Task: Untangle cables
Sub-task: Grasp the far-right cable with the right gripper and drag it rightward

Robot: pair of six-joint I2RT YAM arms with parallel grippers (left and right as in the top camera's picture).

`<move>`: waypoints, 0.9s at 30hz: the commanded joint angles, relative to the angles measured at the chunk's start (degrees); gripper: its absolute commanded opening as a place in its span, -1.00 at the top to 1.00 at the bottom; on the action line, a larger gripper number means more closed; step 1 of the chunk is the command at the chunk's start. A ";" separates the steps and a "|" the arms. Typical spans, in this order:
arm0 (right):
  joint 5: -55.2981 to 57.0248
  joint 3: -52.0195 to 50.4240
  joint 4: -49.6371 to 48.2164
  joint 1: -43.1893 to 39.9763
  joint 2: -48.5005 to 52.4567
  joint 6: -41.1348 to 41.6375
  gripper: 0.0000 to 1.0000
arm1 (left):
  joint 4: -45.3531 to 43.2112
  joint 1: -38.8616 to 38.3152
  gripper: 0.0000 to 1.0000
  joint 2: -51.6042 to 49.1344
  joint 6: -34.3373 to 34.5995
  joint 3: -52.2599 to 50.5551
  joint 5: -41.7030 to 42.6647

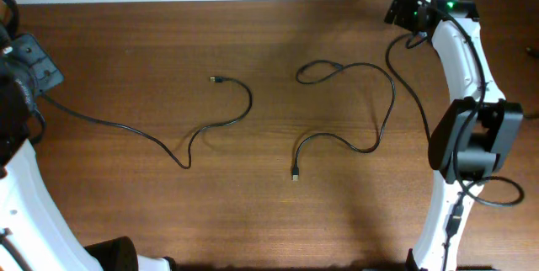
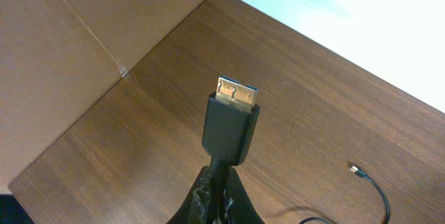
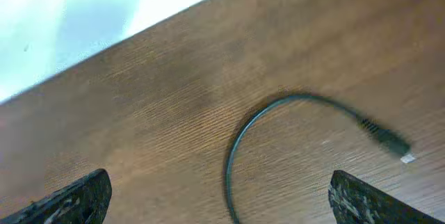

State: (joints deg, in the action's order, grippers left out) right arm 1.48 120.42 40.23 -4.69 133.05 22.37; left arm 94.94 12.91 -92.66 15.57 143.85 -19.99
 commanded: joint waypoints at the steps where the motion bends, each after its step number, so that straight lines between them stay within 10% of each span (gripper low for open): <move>1: -4.70 -0.02 1.09 -0.17 5.27 13.86 -0.97 | -0.09 -0.17 1.00 0.33 -0.72 0.20 -0.35; 23: 4.35 -8.02 21.31 0.24 6.25 7.13 -1.00 | 1.77 -0.17 1.00 0.33 -2.03 0.20 -0.44; 27: 3.48 -8.02 18.97 0.22 6.25 -27.50 -0.80 | 1.64 -0.17 1.00 0.33 -2.71 0.20 -1.27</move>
State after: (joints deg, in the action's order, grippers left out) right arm 4.64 114.52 58.65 -4.67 138.15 17.41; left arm 96.68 12.91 -92.66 14.20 143.85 -20.01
